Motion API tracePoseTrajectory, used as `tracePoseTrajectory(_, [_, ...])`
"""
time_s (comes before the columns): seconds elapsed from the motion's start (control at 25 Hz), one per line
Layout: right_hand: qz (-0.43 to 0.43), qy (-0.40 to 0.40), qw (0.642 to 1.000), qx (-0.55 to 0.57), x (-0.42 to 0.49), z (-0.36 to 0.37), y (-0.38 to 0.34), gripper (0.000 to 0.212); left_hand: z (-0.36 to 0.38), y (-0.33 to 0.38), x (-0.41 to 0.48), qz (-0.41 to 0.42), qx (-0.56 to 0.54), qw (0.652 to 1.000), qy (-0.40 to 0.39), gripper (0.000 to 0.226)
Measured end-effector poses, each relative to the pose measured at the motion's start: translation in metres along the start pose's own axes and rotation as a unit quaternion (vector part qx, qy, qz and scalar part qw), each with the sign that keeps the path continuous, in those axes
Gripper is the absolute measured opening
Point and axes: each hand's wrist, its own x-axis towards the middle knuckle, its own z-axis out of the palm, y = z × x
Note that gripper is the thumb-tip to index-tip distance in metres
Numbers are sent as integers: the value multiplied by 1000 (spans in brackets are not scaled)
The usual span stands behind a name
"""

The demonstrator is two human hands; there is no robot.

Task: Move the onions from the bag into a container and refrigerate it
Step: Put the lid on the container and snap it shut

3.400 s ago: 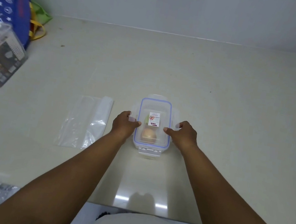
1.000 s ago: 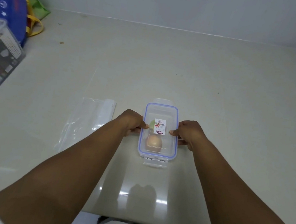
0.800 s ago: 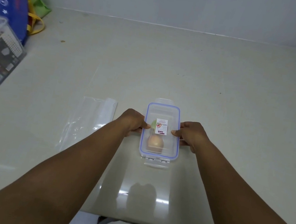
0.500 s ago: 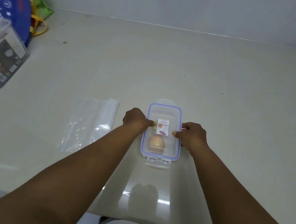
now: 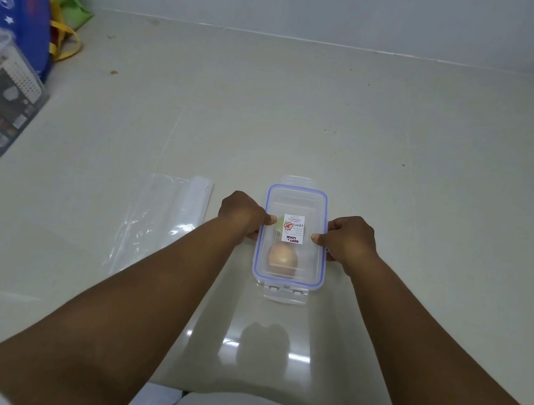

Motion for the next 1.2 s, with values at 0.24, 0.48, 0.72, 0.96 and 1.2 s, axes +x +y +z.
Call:
tracePoseTrajectory(0.24, [3,-1,1000,18,1,0,0,28,0,-3,0,2,-23,1000,-9,34])
tracePoseTrajectory(0.48, [-29,-48,998,40,-10,-8,-2,24,-1,-6,-16,33,11,999,-10,43])
tracePoseTrajectory(0.72, [-116,-144,981,-54,-22,-8,-18,29,-30,-51,-29,16,-34,999,26,35])
tracePoseTrajectory(0.96, [-233,-214,926,-207,-29,13,-37,35,-48,-78,-39,133,115,980,94,57])
tracePoseTrajectory(1.2, [-296,23,923,-246,-47,25,-17,34,-47,-83,-43,88,134,986,40,32])
